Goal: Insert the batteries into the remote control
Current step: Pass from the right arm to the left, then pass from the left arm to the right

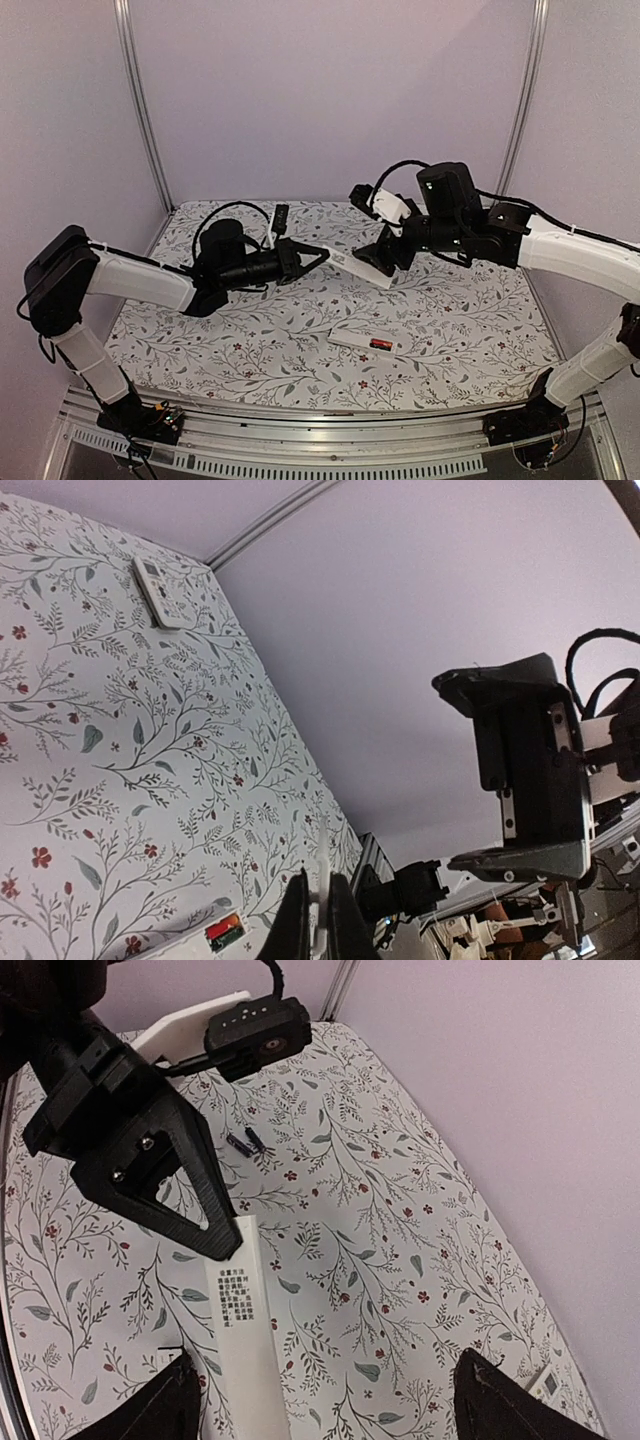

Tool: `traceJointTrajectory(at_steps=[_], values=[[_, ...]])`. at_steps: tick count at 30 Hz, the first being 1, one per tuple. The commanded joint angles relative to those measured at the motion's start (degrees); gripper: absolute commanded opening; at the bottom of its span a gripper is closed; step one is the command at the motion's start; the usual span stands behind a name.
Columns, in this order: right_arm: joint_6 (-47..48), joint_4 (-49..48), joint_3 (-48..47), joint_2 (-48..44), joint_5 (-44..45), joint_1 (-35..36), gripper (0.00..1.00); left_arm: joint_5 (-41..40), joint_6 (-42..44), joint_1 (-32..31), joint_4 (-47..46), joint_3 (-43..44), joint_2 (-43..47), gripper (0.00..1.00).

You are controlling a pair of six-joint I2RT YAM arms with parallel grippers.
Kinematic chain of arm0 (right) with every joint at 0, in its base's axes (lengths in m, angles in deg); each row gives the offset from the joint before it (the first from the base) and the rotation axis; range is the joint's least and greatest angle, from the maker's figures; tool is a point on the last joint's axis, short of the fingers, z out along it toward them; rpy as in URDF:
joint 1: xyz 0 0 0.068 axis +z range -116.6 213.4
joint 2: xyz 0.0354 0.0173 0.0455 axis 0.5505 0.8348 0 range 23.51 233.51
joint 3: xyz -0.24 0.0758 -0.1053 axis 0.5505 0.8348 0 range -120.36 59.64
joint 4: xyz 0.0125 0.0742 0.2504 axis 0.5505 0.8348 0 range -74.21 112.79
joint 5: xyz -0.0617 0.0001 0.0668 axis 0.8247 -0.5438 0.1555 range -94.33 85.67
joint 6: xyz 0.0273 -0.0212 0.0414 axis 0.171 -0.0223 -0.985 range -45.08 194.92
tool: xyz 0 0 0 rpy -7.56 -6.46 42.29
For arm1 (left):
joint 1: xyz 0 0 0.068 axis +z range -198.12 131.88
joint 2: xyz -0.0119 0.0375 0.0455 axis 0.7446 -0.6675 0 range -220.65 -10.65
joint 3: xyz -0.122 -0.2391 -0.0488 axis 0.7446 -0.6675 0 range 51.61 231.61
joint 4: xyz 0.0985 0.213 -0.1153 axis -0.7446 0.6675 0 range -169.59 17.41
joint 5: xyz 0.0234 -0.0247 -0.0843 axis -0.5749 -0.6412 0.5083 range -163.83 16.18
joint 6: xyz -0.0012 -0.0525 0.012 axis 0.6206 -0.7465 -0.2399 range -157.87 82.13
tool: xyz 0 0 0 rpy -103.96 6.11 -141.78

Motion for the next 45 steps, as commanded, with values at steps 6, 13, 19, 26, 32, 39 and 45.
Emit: traceJointTrajectory(at_steps=[6,13,19,26,32,39,45], values=[[-3.0,9.9,-9.0,11.9,-0.2,0.7,0.78,0.3,-2.0,0.8,-2.9,-0.2,-1.9,0.0],[-3.1,7.4,-8.3,13.8,4.6,2.5,0.6,0.3,-2.3,0.8,-3.2,-0.6,-2.1,0.0],[-1.9,7.6,-8.6,15.7,7.6,3.4,0.55,0.4,-2.3,1.0,-3.6,-1.0,-2.0,0.0],[-1.4,6.3,-8.7,15.2,9.7,4.7,0.38,0.3,-2.3,1.0,-4.0,-1.6,-1.8,0.0],[-1.5,6.9,-9.0,15.0,10.3,5.0,0.22,0.5,-2.2,1.1,-3.7,-1.8,-1.9,0.0],[-1.3,9.2,-9.1,14.2,9.1,5.1,0.15,0.3,-1.6,1.6,-2.8,-2.0,-1.6,0.09],[-2.1,11.3,-6.7,12.6,5.0,5.0,0.14,-0.3,-0.7,3.0,-2.5,-3.5,-0.8,0.54]])
